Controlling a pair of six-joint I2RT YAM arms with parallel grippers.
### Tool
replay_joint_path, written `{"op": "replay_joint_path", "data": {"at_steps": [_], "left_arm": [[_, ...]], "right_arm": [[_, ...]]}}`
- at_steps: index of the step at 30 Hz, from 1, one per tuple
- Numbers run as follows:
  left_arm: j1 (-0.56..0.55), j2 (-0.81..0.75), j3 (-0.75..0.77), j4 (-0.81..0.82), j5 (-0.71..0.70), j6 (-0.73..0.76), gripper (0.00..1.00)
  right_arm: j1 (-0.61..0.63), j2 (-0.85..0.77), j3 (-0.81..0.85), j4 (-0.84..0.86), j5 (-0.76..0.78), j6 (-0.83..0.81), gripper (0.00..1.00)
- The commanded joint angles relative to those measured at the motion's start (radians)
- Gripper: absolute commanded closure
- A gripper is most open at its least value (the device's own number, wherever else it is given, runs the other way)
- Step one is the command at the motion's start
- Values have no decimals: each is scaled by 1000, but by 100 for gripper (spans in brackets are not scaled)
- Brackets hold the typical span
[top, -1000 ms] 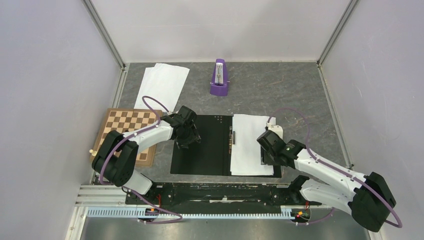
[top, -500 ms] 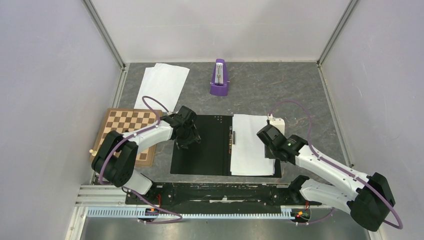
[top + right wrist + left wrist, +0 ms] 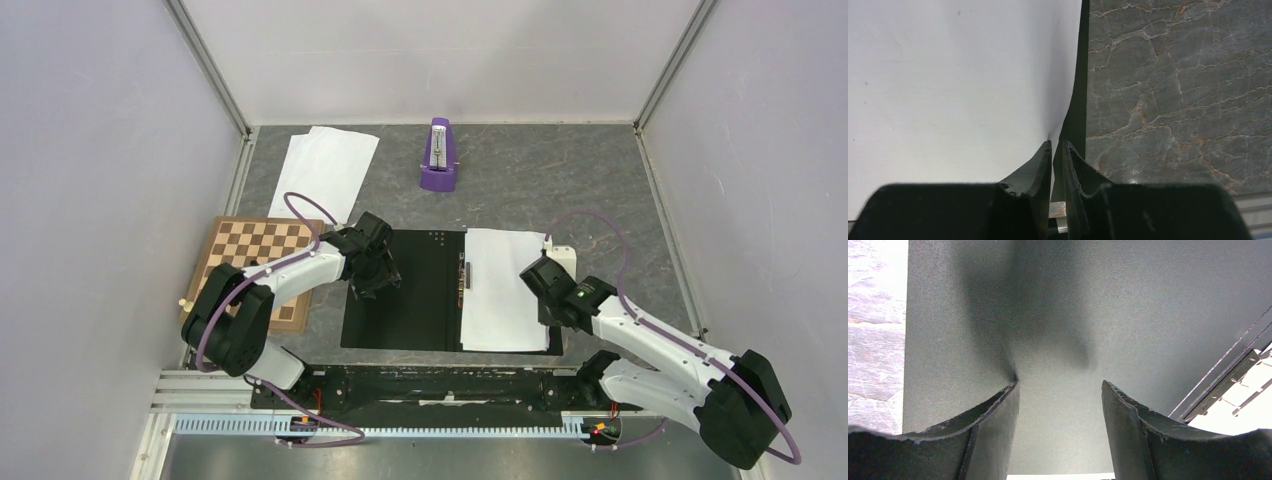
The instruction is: Put the files into the folder
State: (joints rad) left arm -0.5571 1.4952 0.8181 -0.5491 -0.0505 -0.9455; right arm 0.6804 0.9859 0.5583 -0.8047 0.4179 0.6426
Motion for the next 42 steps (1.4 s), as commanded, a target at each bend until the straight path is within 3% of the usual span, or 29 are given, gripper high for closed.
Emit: {"op": "replay_joint_path", "data": {"at_steps": [1, 23, 31, 36, 42], "left_arm": [[-4, -35, 26, -8, -4, 17, 32], [-5, -26, 38, -10, 15, 27, 32], [-4, -41, 43, 17, 81, 98, 32], [-10, -39, 60, 24, 135, 149, 32], [-47, -36, 100, 21, 182, 205, 34]], "right_arm": [[-4, 1, -19, 53, -24, 0, 85], [-4, 110, -61, 188, -83, -19, 91], [-21, 154, -24, 197, -73, -57, 91], [-35, 167, 118, 156, -32, -111, 80], [-180, 192, 147, 257, -83, -173, 45]]}}
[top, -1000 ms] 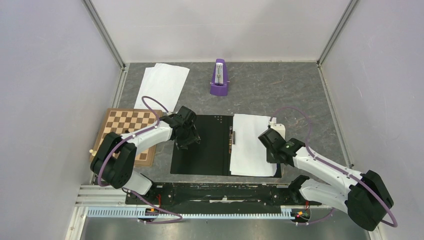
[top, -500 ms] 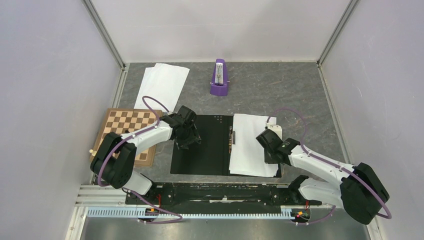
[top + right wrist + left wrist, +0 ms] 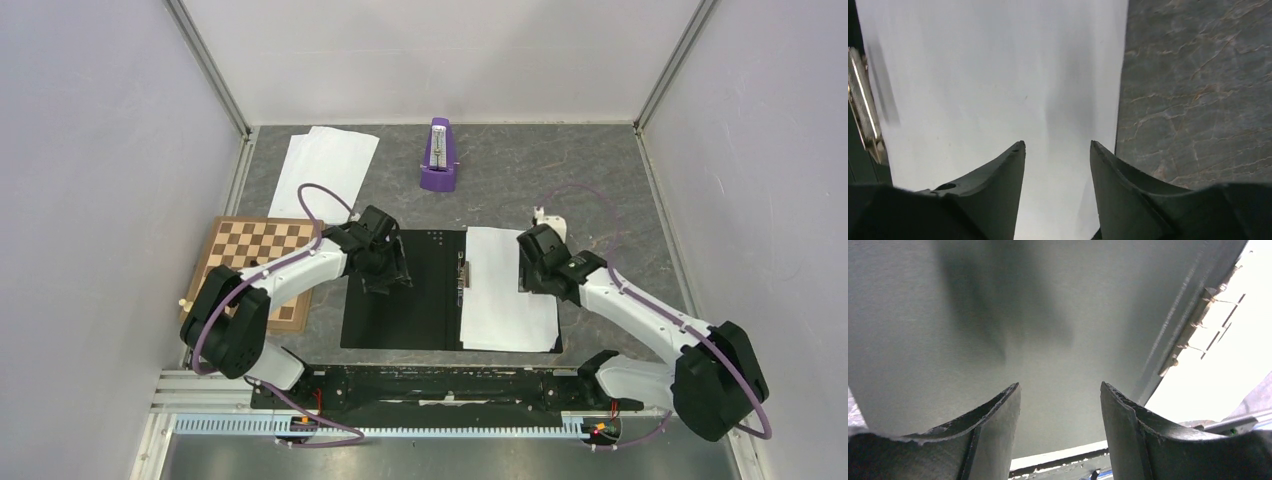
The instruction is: Put the files into the folder
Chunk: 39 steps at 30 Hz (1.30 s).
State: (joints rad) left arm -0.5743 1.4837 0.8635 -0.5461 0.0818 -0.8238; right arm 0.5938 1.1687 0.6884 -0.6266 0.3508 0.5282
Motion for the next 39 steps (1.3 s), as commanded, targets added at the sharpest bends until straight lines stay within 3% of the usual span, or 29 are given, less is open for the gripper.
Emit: {"op": "replay_joint_path", "data": {"at_steps": [1, 6, 10, 18, 39], "left_arm": [[-34, -18, 58, 18, 51, 84, 35], [-35, 23, 62, 21, 52, 69, 42], [-36, 41, 49, 21, 8, 35, 44], [-32, 85, 37, 25, -48, -13, 44], [-26, 132, 51, 25, -60, -20, 45]], "right_arm": [[-128, 12, 8, 123, -43, -67, 37], [-302, 38, -39, 353, -202, -80, 10], [-384, 87, -79, 511, -309, -73, 3], [-448, 147, -130, 619, -388, -54, 2], [-447, 198, -127, 656, -447, -48, 2]]}}
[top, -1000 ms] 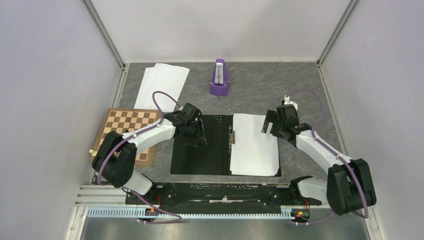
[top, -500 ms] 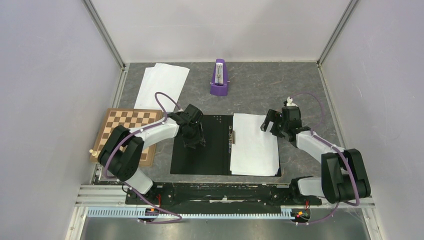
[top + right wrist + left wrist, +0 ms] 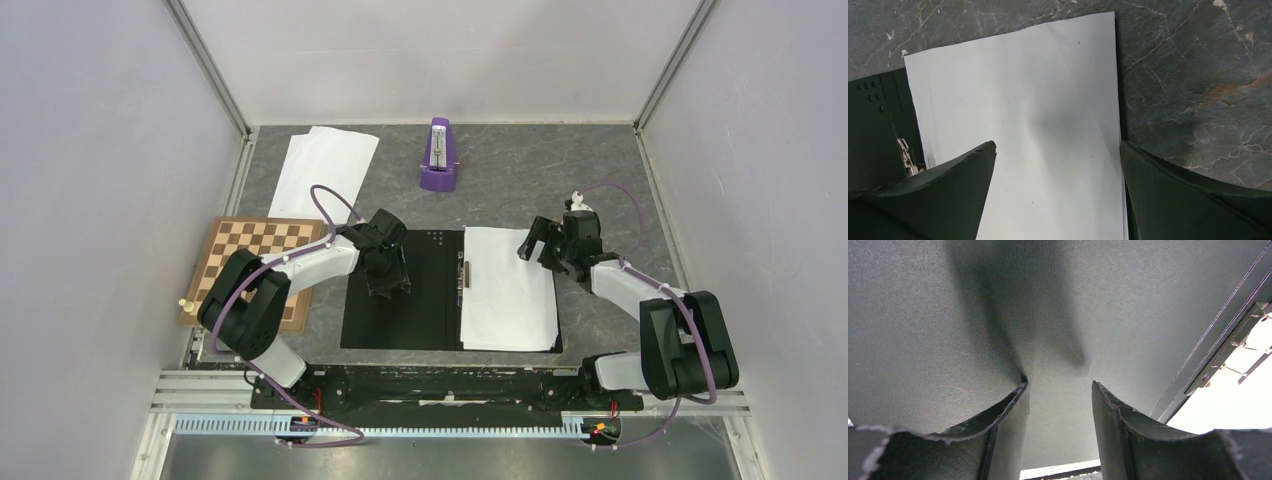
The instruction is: Put the files into the folder
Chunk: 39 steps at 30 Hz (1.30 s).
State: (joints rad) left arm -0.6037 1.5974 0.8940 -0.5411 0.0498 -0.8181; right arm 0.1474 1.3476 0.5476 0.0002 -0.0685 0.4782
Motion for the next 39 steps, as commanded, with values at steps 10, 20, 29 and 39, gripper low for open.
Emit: {"op": "replay_joint_path", "data": {"at_steps": [10, 20, 29, 39], "left_arm": [[3, 19, 29, 21, -22, -26, 45], [3, 15, 38, 18, -22, -29, 45], [3, -6, 81, -10, -33, -14, 44], [108, -24, 278, -94, -88, 53, 39]], "right_arm": [[29, 25, 21, 17, -10, -1, 2], [66, 17, 29, -49, 63, -13, 2], [66, 19, 126, -188, 228, -64, 2], [141, -12, 217, -201, 205, -47, 2]]}}
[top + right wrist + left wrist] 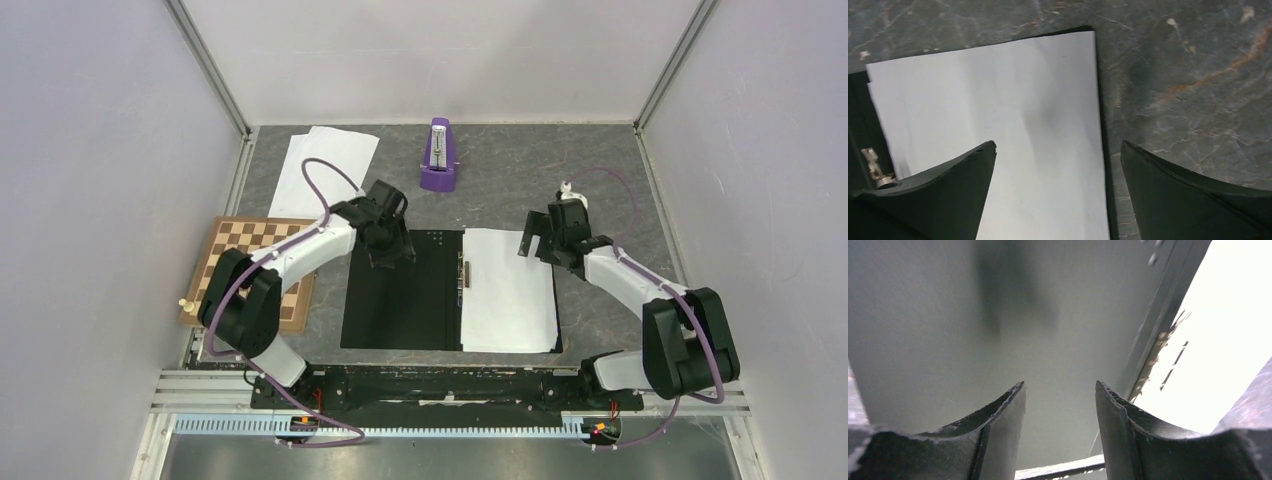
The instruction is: Put the files into the folder
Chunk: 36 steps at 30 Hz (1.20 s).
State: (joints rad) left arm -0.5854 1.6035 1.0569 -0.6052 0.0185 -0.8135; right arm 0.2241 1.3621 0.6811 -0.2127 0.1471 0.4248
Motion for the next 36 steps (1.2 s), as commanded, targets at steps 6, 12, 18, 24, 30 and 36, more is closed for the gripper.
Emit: {"op": "replay_joint_path", "data": {"at_steps": [6, 12, 18, 24, 30, 36], "left_arm": [[342, 86, 339, 10, -27, 134, 38], [547, 242, 482, 125, -3, 188, 37], [671, 418, 602, 186, -9, 180, 36], [757, 574, 769, 159, -125, 160, 36], [819, 660, 836, 180, -167, 104, 36], [868, 730, 837, 218, -153, 12, 36]], "right_arm": [[256, 134, 255, 134, -115, 90, 2], [378, 381, 472, 299, -202, 161, 2], [466, 663, 705, 420, -258, 255, 2], [512, 887, 940, 457, -281, 281, 2], [512, 974, 981, 511, -314, 289, 2], [512, 966, 919, 561, -336, 259, 2]]}}
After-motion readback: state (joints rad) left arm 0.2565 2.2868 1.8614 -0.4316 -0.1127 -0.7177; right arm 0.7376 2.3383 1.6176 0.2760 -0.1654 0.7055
